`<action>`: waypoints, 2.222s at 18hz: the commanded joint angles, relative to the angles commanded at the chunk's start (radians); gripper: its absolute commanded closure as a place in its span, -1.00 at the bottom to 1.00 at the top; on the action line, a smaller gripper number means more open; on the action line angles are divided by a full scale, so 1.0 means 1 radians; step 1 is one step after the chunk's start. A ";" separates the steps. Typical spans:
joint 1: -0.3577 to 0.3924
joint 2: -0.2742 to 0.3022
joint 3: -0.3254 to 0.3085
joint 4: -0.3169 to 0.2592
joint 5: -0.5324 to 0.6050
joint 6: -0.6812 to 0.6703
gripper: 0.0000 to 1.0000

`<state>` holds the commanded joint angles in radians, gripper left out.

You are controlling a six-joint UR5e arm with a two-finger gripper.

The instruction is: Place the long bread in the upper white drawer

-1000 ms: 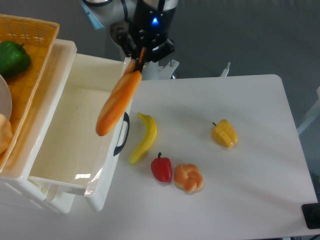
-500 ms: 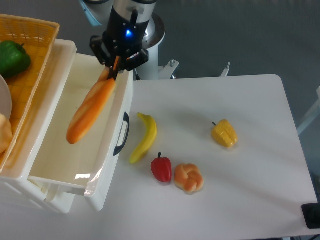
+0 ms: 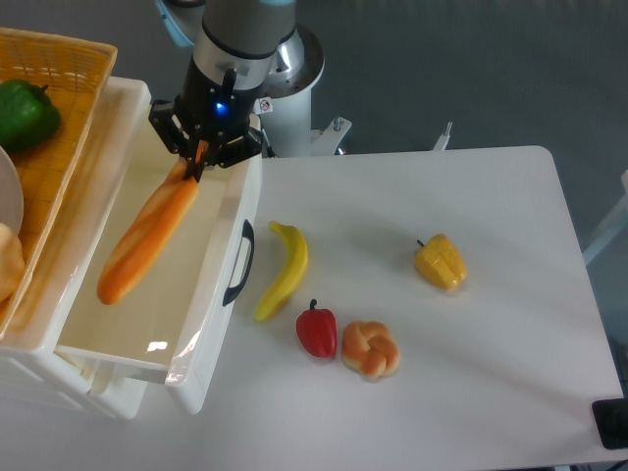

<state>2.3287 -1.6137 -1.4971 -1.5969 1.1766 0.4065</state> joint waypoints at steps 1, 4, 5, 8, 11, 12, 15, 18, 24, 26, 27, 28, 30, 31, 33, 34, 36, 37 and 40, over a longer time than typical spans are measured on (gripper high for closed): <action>-0.005 -0.005 -0.006 0.002 0.003 0.000 0.99; -0.008 -0.012 -0.008 0.003 0.008 0.000 0.96; -0.008 -0.014 -0.008 0.005 0.008 0.002 0.94; -0.009 -0.026 -0.008 0.008 0.011 0.003 0.93; -0.009 -0.035 -0.008 0.014 0.011 0.003 0.92; -0.009 -0.035 -0.008 0.015 0.011 0.003 0.88; -0.009 -0.040 -0.008 0.017 0.012 0.006 0.74; -0.018 -0.040 -0.008 0.049 0.072 0.012 0.37; -0.034 -0.043 -0.008 0.055 0.092 0.014 0.10; -0.035 -0.040 -0.008 0.064 0.091 0.014 0.10; -0.037 -0.038 -0.008 0.066 0.091 0.014 0.10; -0.037 -0.035 -0.006 0.066 0.091 0.015 0.10; -0.037 -0.031 0.009 0.066 0.089 0.015 0.10; -0.037 -0.029 0.017 0.066 0.086 0.015 0.10; -0.029 -0.026 0.034 0.069 0.086 0.017 0.10; -0.020 -0.026 0.040 0.080 0.087 0.017 0.10; 0.013 -0.023 0.040 0.112 0.090 0.018 0.09; 0.041 -0.023 0.040 0.123 0.091 0.021 0.07; 0.107 -0.023 0.041 0.155 0.092 0.078 -0.10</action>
<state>2.4358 -1.6367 -1.4558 -1.4420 1.2686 0.4846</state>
